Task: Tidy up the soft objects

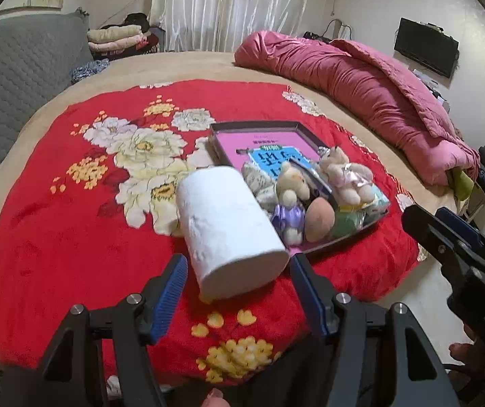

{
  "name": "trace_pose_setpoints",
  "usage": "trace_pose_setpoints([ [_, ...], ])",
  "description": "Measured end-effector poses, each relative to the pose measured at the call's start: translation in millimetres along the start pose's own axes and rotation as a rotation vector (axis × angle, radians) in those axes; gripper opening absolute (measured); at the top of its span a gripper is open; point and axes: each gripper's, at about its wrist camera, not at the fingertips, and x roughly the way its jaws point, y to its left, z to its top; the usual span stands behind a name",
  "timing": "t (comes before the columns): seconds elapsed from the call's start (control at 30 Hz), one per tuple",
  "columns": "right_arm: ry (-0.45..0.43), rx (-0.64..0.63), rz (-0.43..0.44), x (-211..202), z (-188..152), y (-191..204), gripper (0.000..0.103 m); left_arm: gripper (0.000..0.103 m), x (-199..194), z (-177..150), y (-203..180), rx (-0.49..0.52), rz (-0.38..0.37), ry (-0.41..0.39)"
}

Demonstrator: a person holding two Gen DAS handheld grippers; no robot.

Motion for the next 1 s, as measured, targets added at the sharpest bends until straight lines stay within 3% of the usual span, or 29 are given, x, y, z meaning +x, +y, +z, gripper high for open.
trace_pose_setpoints([
  [0.4, 0.136, -0.033, 0.007, -20.5, -15.5, 16.4, 0.076, 0.063, -13.8, -18.9, -0.8, 0.005, 0.028, 0.014],
  [0.6, 0.124, -0.034, 0.011, -36.7, -23.6, 16.0, 0.076, 0.063, -19.3, -23.8, 4.7, -0.015, 0.047, 0.018],
  [0.77, 0.174, -0.063, 0.018, -39.4, -32.7, 23.0, 0.076, 0.063, -25.2, -30.0, 6.5, -0.019, 0.041, 0.024],
  [1.0, 0.151, -0.085, 0.016, -45.7, -33.7, 28.1, 0.076, 0.063, -30.4, -38.1, 3.0, 0.008, 0.054, 0.036],
])
